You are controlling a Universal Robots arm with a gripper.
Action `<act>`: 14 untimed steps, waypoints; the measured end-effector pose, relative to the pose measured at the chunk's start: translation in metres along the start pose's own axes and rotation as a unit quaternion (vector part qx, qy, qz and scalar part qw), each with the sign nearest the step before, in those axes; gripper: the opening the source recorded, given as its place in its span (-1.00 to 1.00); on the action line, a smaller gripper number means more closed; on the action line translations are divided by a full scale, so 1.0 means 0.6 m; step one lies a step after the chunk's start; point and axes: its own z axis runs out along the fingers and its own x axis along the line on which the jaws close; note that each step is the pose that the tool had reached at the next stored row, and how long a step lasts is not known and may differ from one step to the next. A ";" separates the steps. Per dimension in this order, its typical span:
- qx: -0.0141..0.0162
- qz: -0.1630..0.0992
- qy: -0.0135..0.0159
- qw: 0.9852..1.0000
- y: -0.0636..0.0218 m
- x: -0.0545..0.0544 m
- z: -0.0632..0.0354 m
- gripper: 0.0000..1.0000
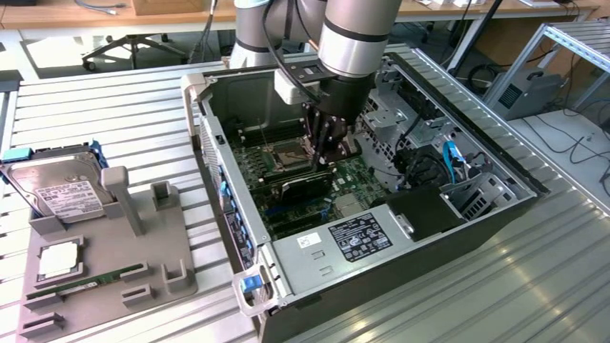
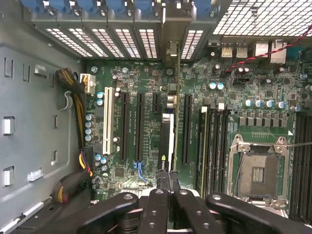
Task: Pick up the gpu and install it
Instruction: 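Insert the gpu into the slot, then press down on the gpu until it lock into place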
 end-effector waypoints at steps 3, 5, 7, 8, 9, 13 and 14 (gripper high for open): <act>0.000 0.000 0.000 1.000 0.000 0.000 0.000 -0.79; 0.000 0.000 0.000 1.000 0.000 0.000 0.000 -0.79; 0.000 0.000 0.000 1.000 0.000 0.000 0.000 -0.79; 0.000 0.000 0.000 1.000 0.000 0.000 0.000 -0.79; 0.000 0.000 0.000 1.000 0.000 0.000 0.000 -0.79; 0.000 0.000 0.001 1.000 0.010 -0.001 0.001 -0.79; 0.000 0.000 0.002 1.000 0.015 -0.002 0.002 -0.79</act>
